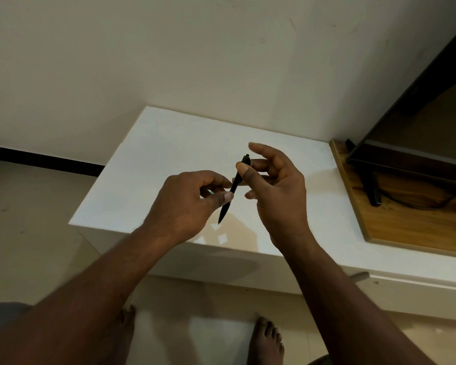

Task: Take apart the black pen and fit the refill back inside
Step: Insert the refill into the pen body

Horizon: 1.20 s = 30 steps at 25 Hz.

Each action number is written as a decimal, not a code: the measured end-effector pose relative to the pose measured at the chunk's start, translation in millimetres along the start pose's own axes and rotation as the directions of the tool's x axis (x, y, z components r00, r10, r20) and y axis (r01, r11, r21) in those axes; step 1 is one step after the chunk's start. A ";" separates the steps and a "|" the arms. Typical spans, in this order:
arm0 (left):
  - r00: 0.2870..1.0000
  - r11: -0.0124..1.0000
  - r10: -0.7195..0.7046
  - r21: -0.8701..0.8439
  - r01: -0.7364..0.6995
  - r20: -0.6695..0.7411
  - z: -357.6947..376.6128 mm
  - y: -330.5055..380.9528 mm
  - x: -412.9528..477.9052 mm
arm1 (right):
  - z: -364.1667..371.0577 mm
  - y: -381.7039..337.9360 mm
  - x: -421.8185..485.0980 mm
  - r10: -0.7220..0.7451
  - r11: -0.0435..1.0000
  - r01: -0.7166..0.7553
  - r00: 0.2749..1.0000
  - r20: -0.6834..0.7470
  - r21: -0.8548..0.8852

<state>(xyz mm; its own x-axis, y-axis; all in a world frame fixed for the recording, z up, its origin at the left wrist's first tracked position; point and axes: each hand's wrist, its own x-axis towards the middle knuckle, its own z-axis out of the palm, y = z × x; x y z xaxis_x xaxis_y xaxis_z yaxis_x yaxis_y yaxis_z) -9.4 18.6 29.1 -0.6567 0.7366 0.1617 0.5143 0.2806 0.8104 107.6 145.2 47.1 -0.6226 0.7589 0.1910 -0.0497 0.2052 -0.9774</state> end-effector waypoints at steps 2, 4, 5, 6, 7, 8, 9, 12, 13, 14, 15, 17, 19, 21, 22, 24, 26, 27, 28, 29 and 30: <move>1.000 1.000 -0.004 -0.001 0.004 0.000 0.4 0.1 -0.4 | 0.4 -0.1 -0.5 -0.008 1.000 0.008 1.000 0.010 -0.004; 1.000 1.000 -0.005 -0.001 0.005 0.002 0.7 0.4 -0.7 | 0.5 -0.3 -0.5 -0.017 1.000 0.017 1.000 0.017 -0.010; 1.000 1.000 -0.006 0.000 0.006 0.004 0.5 0.4 -1.0 | 0.7 -0.6 -0.4 -0.012 1.000 0.012 1.000 0.012 0.000; 1.000 1.000 -0.005 0.002 0.005 0.006 0.5 0.7 -1.2 | 0.7 -0.9 -0.3 -0.002 1.000 0.002 1.000 0.004 0.014; 1.000 1.000 -0.004 0.004 0.004 0.008 0.4 0.8 -1.2 | 0.5 -1.1 0.0 0.007 1.000 -0.007 1.000 -0.003 0.025; 1.000 1.000 -0.002 0.005 0.002 0.011 0.4 0.7 -1.3 | 0.1 -1.0 0.3 0.009 1.000 -0.009 1.000 -0.006 0.026; 1.000 1.000 -0.002 0.005 0.002 0.013 0.5 0.9 -1.3 | -0.5 -0.7 0.6 0.005 1.000 -0.005 1.000 -0.004 0.020; 1.000 1.000 -0.005 0.006 0.004 0.019 0.5 1.3 -1.9 | -1.3 -0.3 1.0 0.004 1.000 -0.004 1.000 -0.008 0.017; 1.000 1.000 -0.005 0.001 0.005 0.020 0.2 1.1 -1.9 | -1.3 -0.4 1.1 0.007 1.000 -0.006 1.000 -0.015 0.024; 1.000 1.000 -0.003 -0.002 0.003 0.022 -0.1 0.7 -1.8 | -1.3 -0.5 1.6 0.009 1.000 -0.009 1.000 -0.021 0.029; 1.000 1.000 0.000 -0.001 0.000 0.023 -0.4 0.4 -1.7 | -1.3 -0.3 1.8 0.008 1.000 -0.007 1.000 -0.024 0.029; 1.000 1.000 0.004 0.002 -0.004 0.024 -0.2 -0.1 -1.2 | -1.6 0.8 1.7 0.000 1.000 0.001 1.000 -0.027 0.016; 1.000 1.000 0.009 0.003 -0.010 0.021 0.1 -0.8 -1.0 | -1.3 1.3 1.8 0.001 1.000 0.000 1.000 -0.026 0.007; 1.000 1.000 0.015 0.008 -0.015 0.013 0.6 -0.8 -1.3 | -1.3 1.6 2.3 0.003 1.000 -0.002 1.000 -0.021 0.008; 1.000 1.000 0.019 0.008 -0.019 0.006 0.6 -0.7 -1.3 | -1.3 1.7 2.4 0.001 1.000 0.000 1.000 -0.017 0.009; 1.000 1.000 0.023 0.003 -0.023 -0.003 0.5 -0.5 -1.1 | -1.1 1.7 2.5 -0.004 1.000 0.004 1.000 -0.017 0.009; 1.000 1.000 0.028 0.004 -0.028 -0.006 0.4 -0.1 -1.0 | -1.2 1.8 2.6 0.001 1.000 -0.001 1.000 -0.021 0.018; 1.000 1.000 0.031 0.005 -0.031 -0.006 0.5 -0.1 -1.1 | -1.5 2.0 2.6 0.003 1.000 -0.003 1.000 -0.022 0.018; 0.999 1.000 0.031 0.004 -0.031 -0.007 0.6 -0.1 -0.9 | -1.6 2.4 2.7 0.002 1.000 -0.001 1.000 -0.019 0.015; 1.000 1.000 0.029 0.002 -0.029 -0.007 0.9 -0.2 -0.8 | -1.7 2.7 2.5 0.000 1.000 0.000 1.000 -0.017 0.011; 1.000 1.000 0.025 0.000 -0.025 -0.009 1.1 -0.5 -0.8 | -1.6 3.0 2.5 0.000 1.000 0.000 1.000 -0.017 0.010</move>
<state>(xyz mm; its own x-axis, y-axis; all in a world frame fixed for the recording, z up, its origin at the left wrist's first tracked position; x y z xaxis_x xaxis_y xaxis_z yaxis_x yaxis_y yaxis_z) -8.5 18.5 28.0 -0.6486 0.7377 0.1871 0.5305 0.2619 0.8062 107.1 148.7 44.8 -0.6092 0.7694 0.1922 -0.0573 0.1990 -0.9783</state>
